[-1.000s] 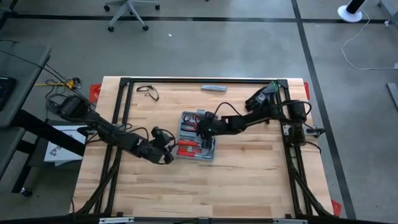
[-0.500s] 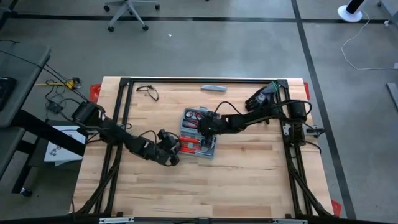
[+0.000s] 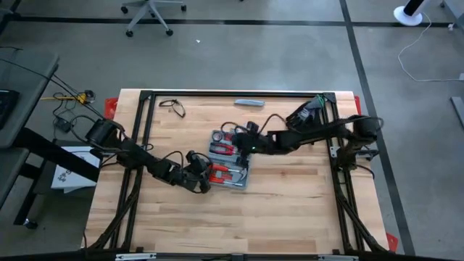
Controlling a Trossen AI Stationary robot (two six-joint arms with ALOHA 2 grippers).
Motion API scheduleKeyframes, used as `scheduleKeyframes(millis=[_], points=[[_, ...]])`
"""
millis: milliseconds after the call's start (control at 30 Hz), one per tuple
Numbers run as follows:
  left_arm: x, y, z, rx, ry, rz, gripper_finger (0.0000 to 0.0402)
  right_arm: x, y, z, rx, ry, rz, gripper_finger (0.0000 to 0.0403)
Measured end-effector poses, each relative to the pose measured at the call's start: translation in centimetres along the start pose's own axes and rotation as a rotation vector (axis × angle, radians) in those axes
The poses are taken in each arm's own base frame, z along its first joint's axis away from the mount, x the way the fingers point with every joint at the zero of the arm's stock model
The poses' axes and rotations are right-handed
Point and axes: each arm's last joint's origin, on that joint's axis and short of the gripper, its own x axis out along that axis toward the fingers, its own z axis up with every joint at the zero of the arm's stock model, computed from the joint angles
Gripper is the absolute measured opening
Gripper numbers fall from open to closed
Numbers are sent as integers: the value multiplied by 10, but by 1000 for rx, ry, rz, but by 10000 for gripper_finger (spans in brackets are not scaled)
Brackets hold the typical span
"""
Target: Prefit tool cases
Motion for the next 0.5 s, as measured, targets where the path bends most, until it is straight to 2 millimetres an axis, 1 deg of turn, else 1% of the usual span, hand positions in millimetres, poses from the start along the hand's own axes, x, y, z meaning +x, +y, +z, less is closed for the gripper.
scheduleKeyframes(millis=[133, 267, 500], points=[[0, 0, 0, -3, 1, -2, 142, -28, -12, 17, -19, -73, -97, 0], [0, 0, 0, -7, -3, -4, 142, -61, -26, 33, -27, -162, -173, 0], [0, -1, 1, -9, -3, -10, 142, -115, -53, 49, -17, -264, -289, 0]])
